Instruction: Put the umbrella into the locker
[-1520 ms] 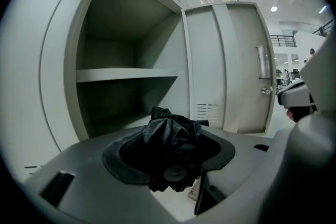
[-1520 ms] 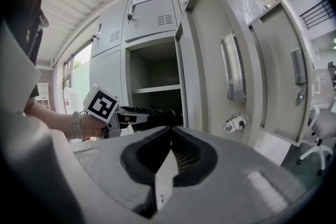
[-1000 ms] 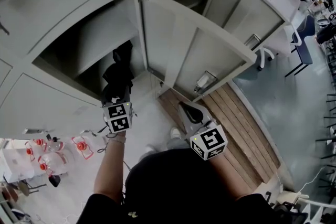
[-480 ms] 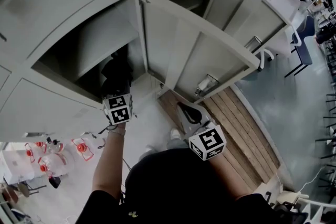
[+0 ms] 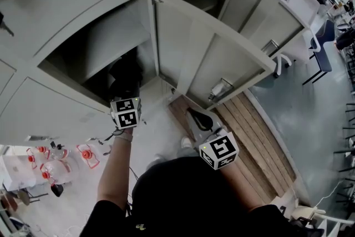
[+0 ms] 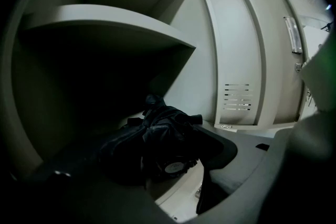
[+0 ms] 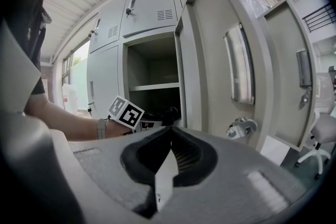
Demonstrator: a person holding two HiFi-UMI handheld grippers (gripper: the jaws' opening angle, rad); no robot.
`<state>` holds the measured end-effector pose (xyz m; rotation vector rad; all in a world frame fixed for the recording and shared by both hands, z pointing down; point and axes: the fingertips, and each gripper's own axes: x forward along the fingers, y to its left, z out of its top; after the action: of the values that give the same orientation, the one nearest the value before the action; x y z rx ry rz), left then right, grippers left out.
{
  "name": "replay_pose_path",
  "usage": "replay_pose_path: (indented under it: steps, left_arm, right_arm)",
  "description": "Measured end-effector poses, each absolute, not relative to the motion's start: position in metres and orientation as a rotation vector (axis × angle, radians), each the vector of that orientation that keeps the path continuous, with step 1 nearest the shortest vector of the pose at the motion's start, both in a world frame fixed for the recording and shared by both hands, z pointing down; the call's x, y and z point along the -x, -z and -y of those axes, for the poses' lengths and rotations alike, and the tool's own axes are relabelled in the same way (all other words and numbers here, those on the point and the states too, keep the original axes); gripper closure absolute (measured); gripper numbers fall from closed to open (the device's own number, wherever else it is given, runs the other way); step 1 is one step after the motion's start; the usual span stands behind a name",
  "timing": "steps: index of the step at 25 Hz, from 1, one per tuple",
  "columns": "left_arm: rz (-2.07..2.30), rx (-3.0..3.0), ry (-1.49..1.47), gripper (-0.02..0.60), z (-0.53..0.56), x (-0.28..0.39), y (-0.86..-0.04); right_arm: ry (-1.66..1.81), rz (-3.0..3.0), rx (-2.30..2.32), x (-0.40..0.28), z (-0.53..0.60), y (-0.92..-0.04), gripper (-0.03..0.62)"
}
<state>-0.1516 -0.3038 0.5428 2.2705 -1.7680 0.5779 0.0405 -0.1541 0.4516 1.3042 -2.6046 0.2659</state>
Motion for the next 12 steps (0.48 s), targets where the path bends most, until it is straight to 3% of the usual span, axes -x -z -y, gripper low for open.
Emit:
replay_pose_path:
  steps: [8, 12]
  left_arm:
    - [1.739, -2.303, -0.642, 0.302, 0.260, 0.152, -0.545]
    - [1.731, -2.317, -0.702, 0.375, 0.238, 0.155, -0.557]
  right_arm:
    - [-0.267, 2.641, -1.234, -0.022, 0.151, -0.454, 0.597]
    - [-0.274, 2.649, -1.206, -0.016, 0.148, -0.456, 0.597]
